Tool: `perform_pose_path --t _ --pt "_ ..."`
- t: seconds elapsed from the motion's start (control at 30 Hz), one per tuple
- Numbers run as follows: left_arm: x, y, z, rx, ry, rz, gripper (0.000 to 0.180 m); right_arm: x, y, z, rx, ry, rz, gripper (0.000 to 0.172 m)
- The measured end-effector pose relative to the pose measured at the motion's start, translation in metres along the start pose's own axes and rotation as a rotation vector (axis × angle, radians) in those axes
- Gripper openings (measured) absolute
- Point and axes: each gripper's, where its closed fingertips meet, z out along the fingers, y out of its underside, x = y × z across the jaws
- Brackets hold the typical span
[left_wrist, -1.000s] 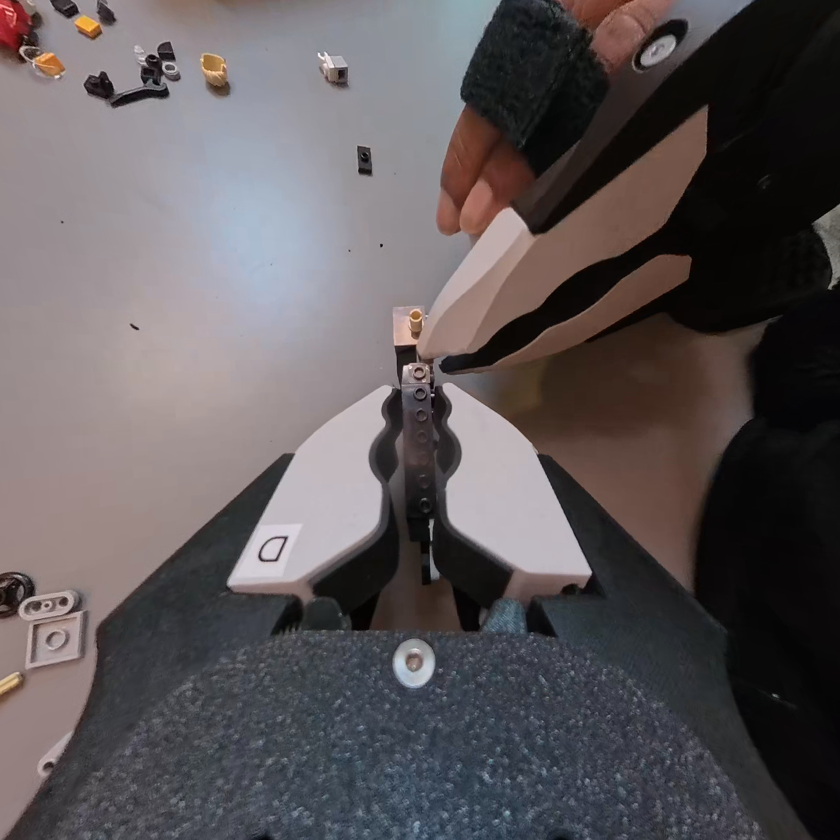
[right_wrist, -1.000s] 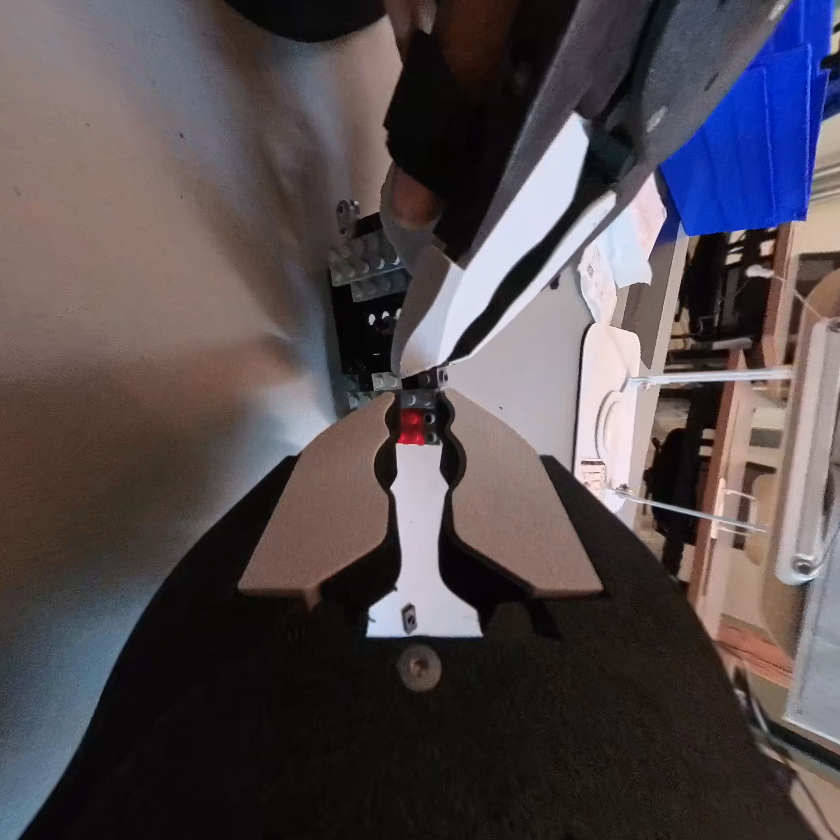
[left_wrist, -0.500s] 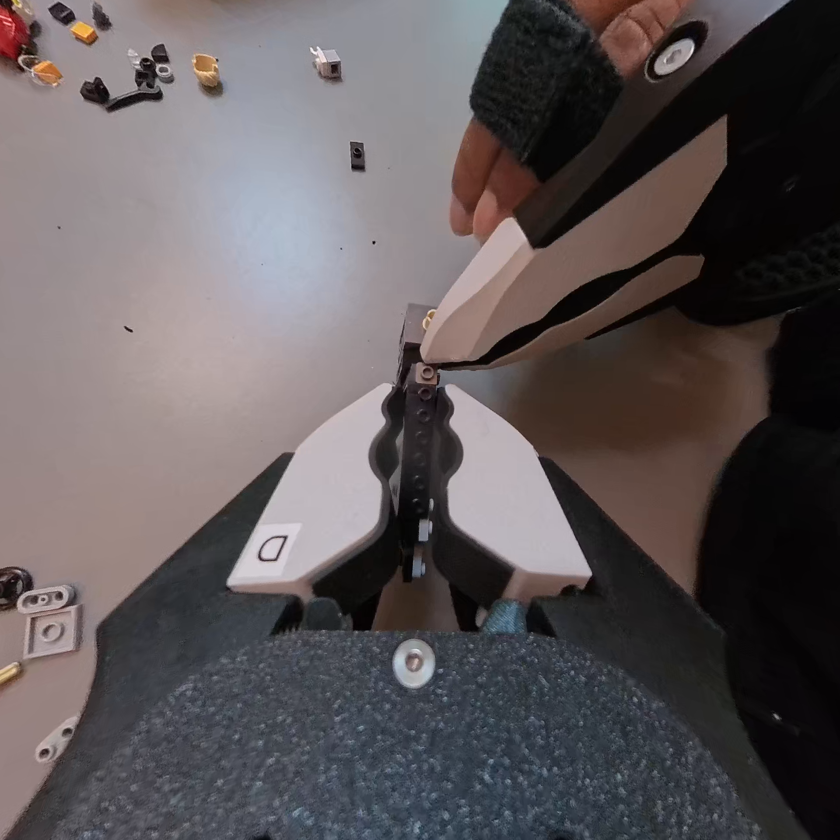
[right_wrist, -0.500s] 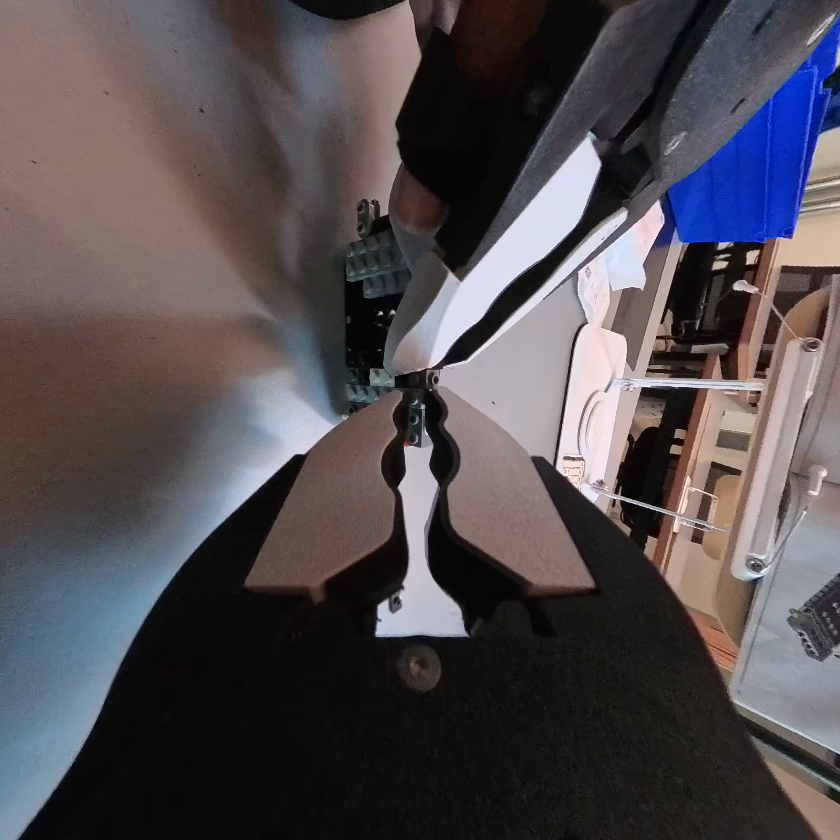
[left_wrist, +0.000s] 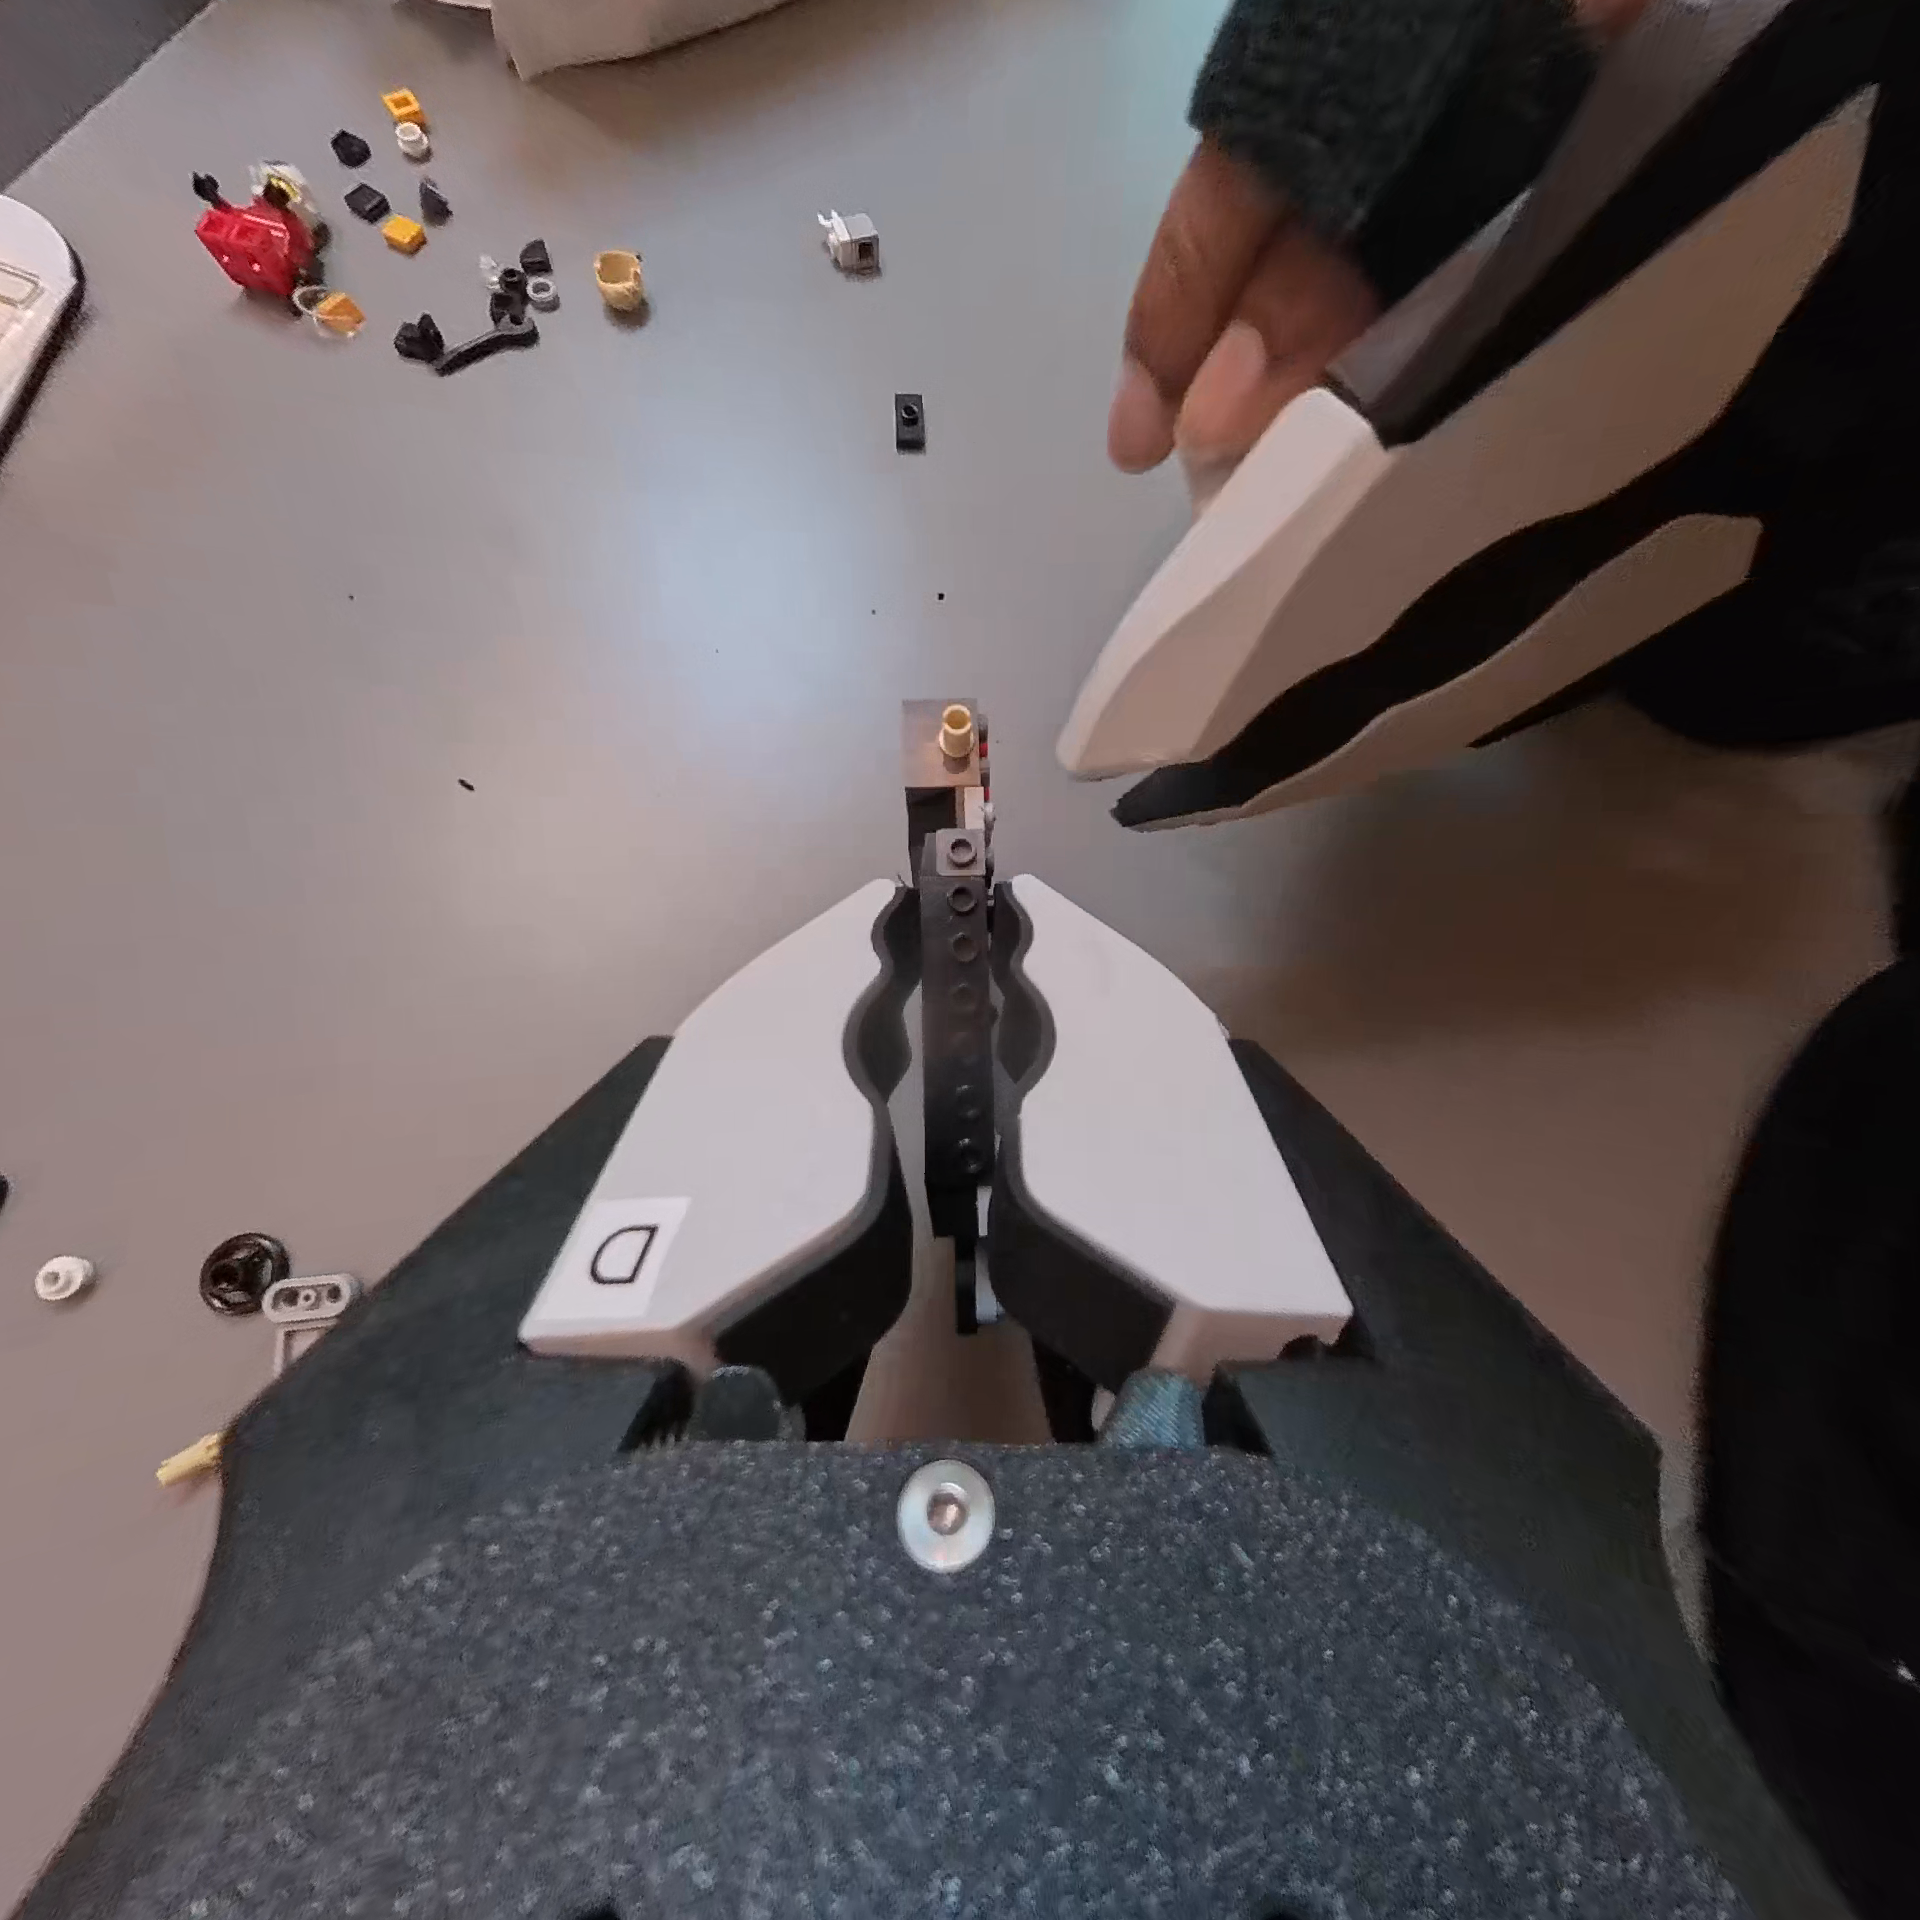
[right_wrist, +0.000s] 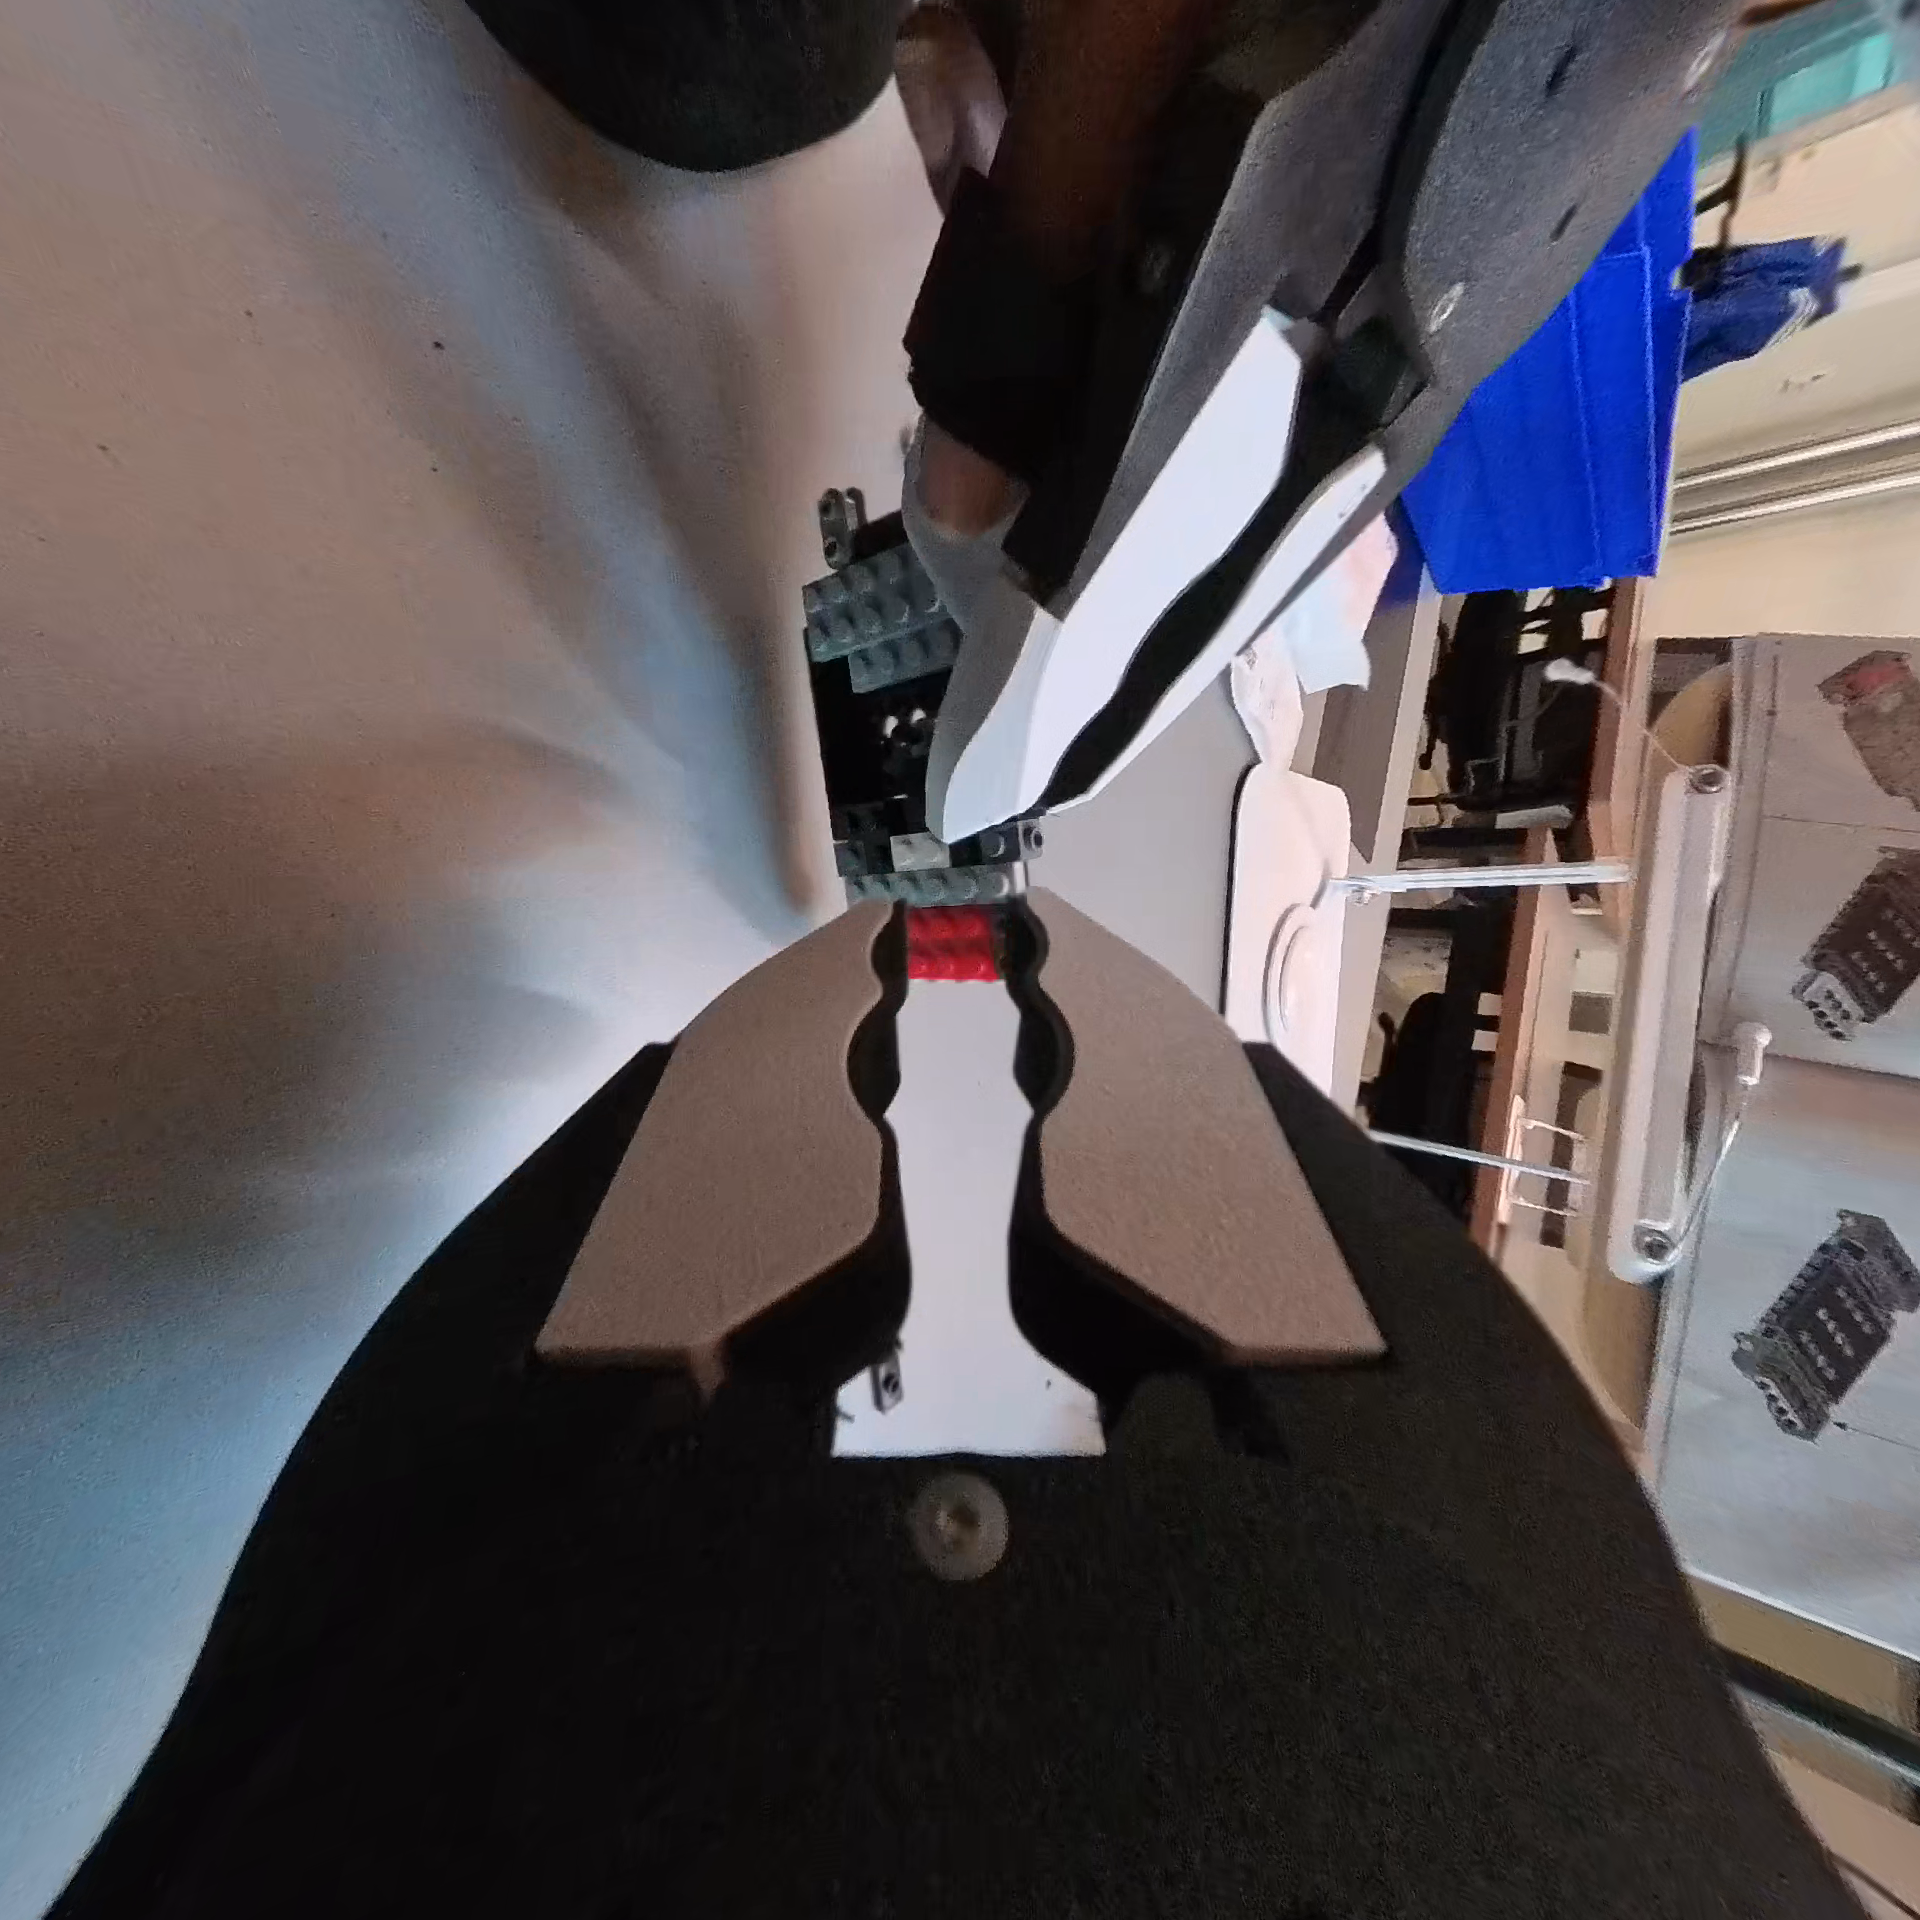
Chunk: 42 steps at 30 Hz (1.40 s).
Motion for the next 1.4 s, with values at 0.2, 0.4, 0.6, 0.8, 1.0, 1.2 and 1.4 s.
perform_pose_path --t 0.2,0.4,0.6,0.8,1.0,1.2,1.4 --pt "0.006 0.001 0.002 -0.019 -0.017 0.044 0.013 -0.002 0.004 0.007 -0.026 0.021 -0.022 0.016" --pt "0.008 0.005 0.005 -0.044 -0.011 0.046 0.013 -0.007 0.005 0.012 -0.039 0.023 -0.055 0.013" --pt "0.008 0.006 0.005 -0.046 -0.005 0.035 0.013 -0.006 0.006 0.013 -0.037 0.030 -0.037 0.011" --pt "0.007 0.011 0.007 -0.063 0.008 0.004 0.014 -0.005 0.004 0.013 -0.018 0.016 -0.029 0.005" --pt "0.001 0.010 0.005 -0.042 -0.002 -0.016 0.013 -0.044 -0.006 0.014 0.060 -0.167 0.042 0.000" --pt "-0.003 -0.010 -0.006 0.102 0.058 -0.102 0.014 -0.008 0.000 0.005 0.157 -0.091 0.440 0.012" --pt "-0.014 -0.029 -0.033 0.358 0.485 -0.558 0.013 0.030 0.019 -0.015 0.285 0.100 0.739 0.036"
